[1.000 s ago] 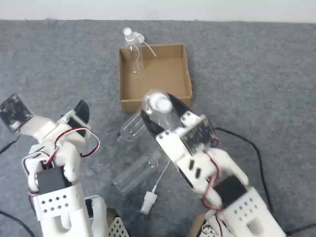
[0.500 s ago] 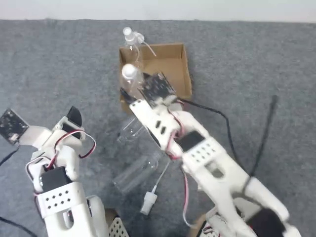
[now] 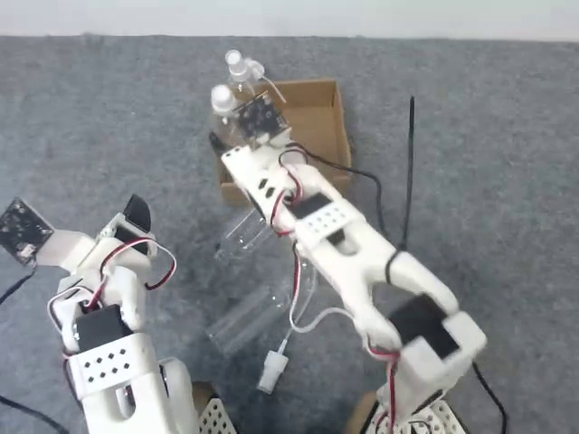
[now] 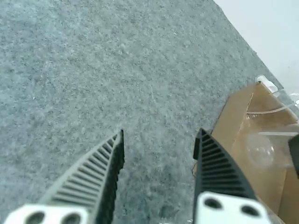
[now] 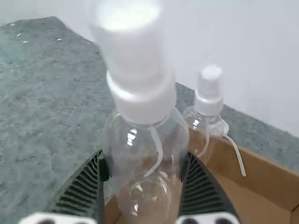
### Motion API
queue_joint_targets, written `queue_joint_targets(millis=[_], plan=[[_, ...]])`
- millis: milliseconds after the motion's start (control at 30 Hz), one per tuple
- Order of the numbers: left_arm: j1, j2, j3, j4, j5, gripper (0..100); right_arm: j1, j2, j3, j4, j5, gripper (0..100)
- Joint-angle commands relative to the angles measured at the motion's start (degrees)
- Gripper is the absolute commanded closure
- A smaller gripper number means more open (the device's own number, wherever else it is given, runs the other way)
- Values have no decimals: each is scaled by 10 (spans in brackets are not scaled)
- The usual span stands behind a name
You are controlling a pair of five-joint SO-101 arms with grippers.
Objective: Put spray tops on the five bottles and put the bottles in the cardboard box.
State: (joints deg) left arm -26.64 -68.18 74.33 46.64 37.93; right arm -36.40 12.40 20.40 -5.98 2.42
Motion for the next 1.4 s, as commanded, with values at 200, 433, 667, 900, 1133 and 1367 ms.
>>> queue_joint_targets(millis=[200, 433, 667, 900, 1133, 1367], plan=[[-4, -8, 2, -18, 4, 772, 33, 118, -151, -17, -40, 993], [-4, -8, 3, -18, 4, 772, 32, 172, -194, -14, -40, 992], [-4, -8, 4, -16, 4, 772, 31, 199, -214, -13, -37, 991], [-4, -8, 4, -16, 4, 772, 31, 196, -212, -12, -36, 991], [-4, -8, 4, -16, 4, 772, 15, 196, -225, 51, -36, 820], [-4, -8, 5, -16, 4, 772, 9, 189, -225, 65, -36, 755]])
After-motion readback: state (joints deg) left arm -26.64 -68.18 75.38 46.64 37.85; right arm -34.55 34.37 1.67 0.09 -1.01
